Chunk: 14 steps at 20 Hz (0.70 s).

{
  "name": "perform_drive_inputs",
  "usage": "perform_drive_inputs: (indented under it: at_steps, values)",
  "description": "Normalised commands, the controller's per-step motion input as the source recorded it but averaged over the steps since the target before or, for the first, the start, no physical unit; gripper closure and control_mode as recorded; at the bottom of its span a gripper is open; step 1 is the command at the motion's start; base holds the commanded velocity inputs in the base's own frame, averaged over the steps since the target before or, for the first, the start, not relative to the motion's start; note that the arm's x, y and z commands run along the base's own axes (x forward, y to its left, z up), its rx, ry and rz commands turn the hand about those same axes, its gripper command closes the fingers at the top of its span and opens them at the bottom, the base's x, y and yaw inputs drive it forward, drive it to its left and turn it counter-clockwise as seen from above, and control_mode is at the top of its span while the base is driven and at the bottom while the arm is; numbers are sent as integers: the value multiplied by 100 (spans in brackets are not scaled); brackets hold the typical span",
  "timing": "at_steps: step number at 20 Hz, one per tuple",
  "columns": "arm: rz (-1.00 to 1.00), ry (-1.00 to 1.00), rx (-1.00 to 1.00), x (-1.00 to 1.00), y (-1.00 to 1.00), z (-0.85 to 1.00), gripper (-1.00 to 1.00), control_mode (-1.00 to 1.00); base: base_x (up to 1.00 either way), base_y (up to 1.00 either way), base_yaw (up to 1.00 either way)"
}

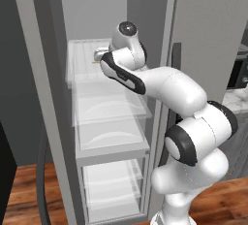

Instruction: Pick onion from the fridge and place it on the plate on the counter.

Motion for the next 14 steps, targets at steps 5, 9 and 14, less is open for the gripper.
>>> perform_drive_inputs:
  at_steps: [5, 9, 14]
  values:
    - [0, 4, 0, 19, 10, 0, -100, -100, 0, 0, 0]
    - [0, 8, 0, 9, 14, 0, -100, -100, 0, 0, 0]
    - [0, 6, 0, 11, 10, -3, -100, -100, 0, 0, 0]
